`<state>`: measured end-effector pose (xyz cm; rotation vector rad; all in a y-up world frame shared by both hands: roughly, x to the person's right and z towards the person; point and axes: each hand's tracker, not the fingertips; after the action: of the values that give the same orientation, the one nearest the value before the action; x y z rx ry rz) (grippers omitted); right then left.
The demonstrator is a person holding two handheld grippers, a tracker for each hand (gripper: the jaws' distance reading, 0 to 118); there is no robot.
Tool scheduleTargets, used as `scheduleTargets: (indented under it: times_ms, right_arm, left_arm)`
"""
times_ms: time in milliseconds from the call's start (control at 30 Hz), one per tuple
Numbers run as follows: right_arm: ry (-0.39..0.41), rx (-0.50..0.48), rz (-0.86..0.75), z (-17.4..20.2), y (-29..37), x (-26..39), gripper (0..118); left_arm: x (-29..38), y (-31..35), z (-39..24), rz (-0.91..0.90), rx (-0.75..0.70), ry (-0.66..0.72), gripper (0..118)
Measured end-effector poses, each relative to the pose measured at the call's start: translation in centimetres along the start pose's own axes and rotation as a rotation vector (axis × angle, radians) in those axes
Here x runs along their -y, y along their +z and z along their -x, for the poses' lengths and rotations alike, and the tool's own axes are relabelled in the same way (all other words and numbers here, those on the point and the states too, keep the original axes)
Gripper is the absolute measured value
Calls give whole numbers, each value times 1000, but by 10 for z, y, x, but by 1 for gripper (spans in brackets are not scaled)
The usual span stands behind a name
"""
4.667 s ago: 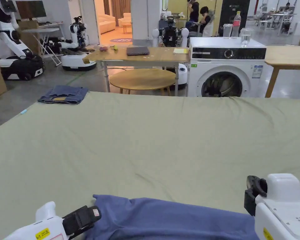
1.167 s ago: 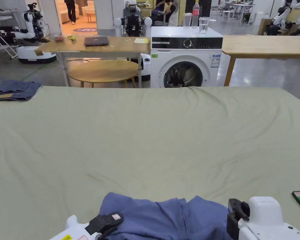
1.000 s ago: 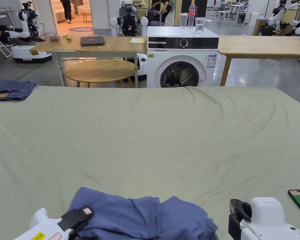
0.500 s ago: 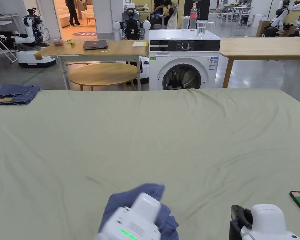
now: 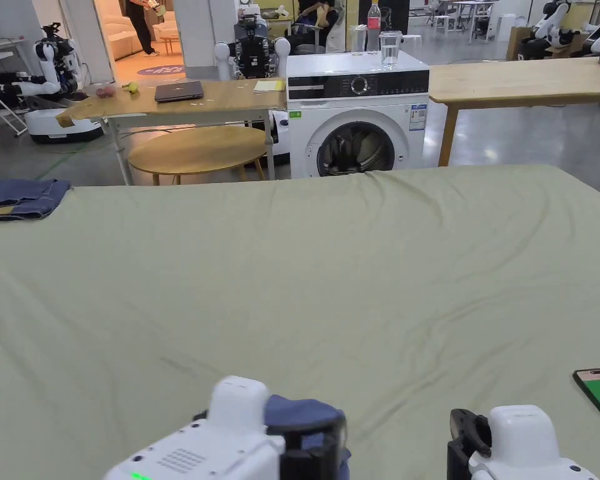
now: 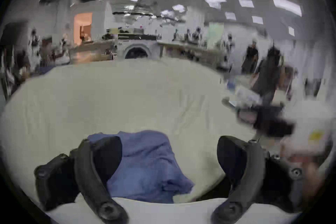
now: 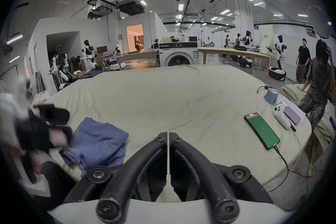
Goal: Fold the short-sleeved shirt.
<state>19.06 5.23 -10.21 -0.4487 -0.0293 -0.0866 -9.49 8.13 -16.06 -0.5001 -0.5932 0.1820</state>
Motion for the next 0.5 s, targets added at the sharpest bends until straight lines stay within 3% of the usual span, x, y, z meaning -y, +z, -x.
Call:
scheduleTargets:
  times_ms: [133, 167, 200, 233, 333, 400, 500]
  right_arm:
    - [4, -24, 34, 6, -6, 5, 0]
    - [3, -35, 42, 8, -7, 6, 0]
    - [1, -45, 45, 10, -7, 6, 0]
    - [0, -57, 48, 12, -8, 6, 0]
    - [7, -87, 64, 20, -13, 5, 0]
    - [-7, -136, 88, 26, -20, 4, 0]
    - [-31, -234, 117, 43, -31, 0, 0]
  left_arm:
    - [11, -15, 37, 65, -189, 144, 101]
    - [17, -22, 45, 127, -206, 160, 82]
    - [25, -26, 49, 154, -158, 182, 35]
    - [33, -30, 48, 171, -112, 211, 11]
    - [58, -49, 23, 239, 58, 180, 8]
    - [75, -71, 4, 346, 63, 139, 8]
    - [86, -82, -3, 332, 30, 112, 8]
